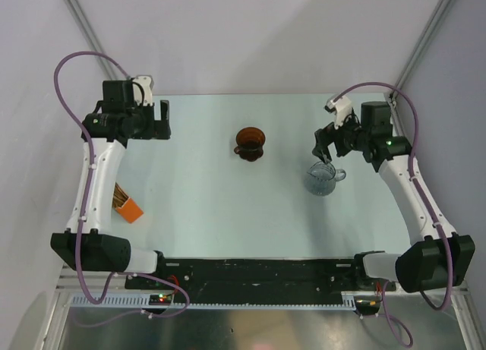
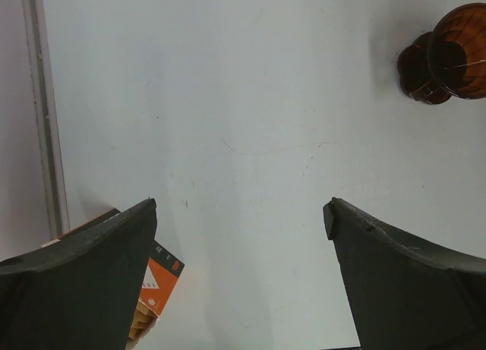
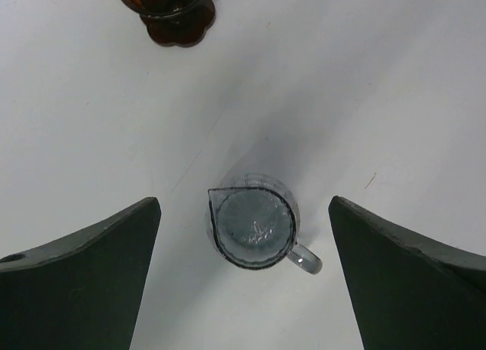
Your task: Place the coffee filter in the dripper
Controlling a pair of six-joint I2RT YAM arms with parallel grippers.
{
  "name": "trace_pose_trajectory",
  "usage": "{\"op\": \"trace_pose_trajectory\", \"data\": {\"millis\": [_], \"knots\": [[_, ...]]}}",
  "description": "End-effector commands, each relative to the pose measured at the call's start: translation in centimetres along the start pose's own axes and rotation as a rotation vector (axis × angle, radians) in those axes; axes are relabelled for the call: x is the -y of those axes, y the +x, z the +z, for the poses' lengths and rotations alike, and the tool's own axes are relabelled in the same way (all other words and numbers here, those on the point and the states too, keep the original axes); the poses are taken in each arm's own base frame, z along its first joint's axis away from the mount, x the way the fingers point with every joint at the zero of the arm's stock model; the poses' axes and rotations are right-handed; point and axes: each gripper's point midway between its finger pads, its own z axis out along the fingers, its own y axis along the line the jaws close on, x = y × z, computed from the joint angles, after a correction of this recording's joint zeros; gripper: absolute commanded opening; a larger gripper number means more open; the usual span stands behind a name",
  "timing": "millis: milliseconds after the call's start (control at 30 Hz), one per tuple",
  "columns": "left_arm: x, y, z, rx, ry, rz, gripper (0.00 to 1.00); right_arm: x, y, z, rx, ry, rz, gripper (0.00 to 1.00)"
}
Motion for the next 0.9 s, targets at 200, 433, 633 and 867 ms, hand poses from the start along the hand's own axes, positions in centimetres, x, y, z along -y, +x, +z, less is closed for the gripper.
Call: {"op": "trace_pose_trajectory", "data": {"millis": [200,433,633,867], "knots": [[2.4,-1.1,0.5,0.016,0.126,0.098,0.98,3.7,3.6,-6.6,-0.206,-0.234,-0.199,0.93],[4.2,-1.5,0.9,0.015,0.216,0.101,0.98,6.2,7.9,-6.4,-0.342,-0.380,-0.329,0.86],[4.3,-1.9,0.3,0.035,0.220,0.113,0.98,6.7,10.5,-3.3,-0.377,-0.444,-0.448,0.85],[4.0,-1.7,-0.5,0.050,0.204,0.124,0.98,6.2,12.6,-0.8,-0.409,-0.528,-0.595,0.83]]}}
